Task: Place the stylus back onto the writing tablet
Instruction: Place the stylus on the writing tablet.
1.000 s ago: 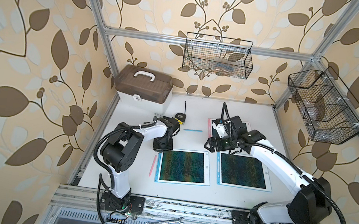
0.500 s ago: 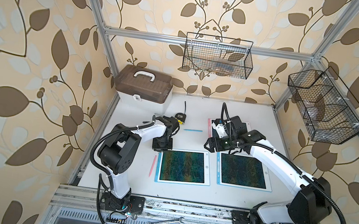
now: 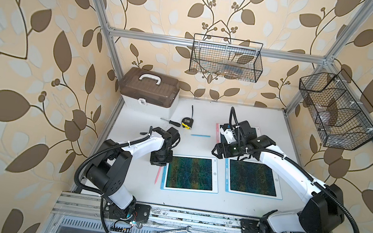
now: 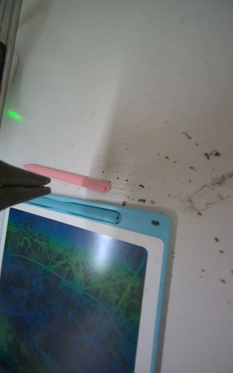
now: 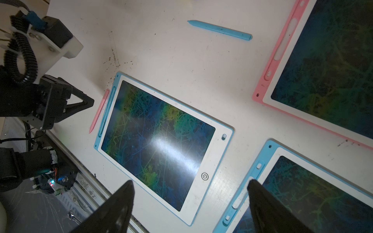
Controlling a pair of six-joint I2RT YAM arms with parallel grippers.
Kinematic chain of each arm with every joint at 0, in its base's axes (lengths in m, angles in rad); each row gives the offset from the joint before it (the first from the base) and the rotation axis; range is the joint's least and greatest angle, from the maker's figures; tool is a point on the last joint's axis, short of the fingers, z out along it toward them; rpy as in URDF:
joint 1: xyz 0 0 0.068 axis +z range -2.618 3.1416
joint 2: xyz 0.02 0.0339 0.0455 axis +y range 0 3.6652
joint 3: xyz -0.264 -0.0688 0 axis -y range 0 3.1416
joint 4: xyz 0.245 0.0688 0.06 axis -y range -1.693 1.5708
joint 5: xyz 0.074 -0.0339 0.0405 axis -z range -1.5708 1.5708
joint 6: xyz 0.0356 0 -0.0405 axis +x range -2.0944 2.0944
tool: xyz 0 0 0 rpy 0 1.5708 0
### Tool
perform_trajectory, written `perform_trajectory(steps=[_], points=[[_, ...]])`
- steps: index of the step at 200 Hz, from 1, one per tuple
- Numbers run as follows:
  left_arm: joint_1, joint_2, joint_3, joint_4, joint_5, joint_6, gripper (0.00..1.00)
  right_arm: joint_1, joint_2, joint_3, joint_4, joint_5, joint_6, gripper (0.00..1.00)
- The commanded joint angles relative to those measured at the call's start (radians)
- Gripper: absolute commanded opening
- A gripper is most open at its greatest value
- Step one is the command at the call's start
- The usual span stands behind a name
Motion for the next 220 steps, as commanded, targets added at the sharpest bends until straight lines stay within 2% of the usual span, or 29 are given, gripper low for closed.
perform_trajectory(steps=[1, 62, 136, 220], points=[[-0.019, 0.014, -0.002, -0.004, 0.032, -0.009, 0.09, 0.007, 0.005, 0.014, -0.004, 0.001, -0.003, 0.88], [-0.027, 0.053, -0.019, 0.026, 0.039, -0.005, 0.18, 0.008, 0.003, 0.014, -0.004, 0.004, -0.003, 0.88], [-0.035, 0.076, -0.046, 0.047, 0.029, -0.009, 0.11, 0.008, 0.003, 0.011, -0.002, 0.003, -0.003, 0.88], [-0.050, 0.112, -0.053, 0.060, 0.025, -0.008, 0.10, 0.007, 0.000, 0.012, -0.003, 0.004, -0.004, 0.88]])
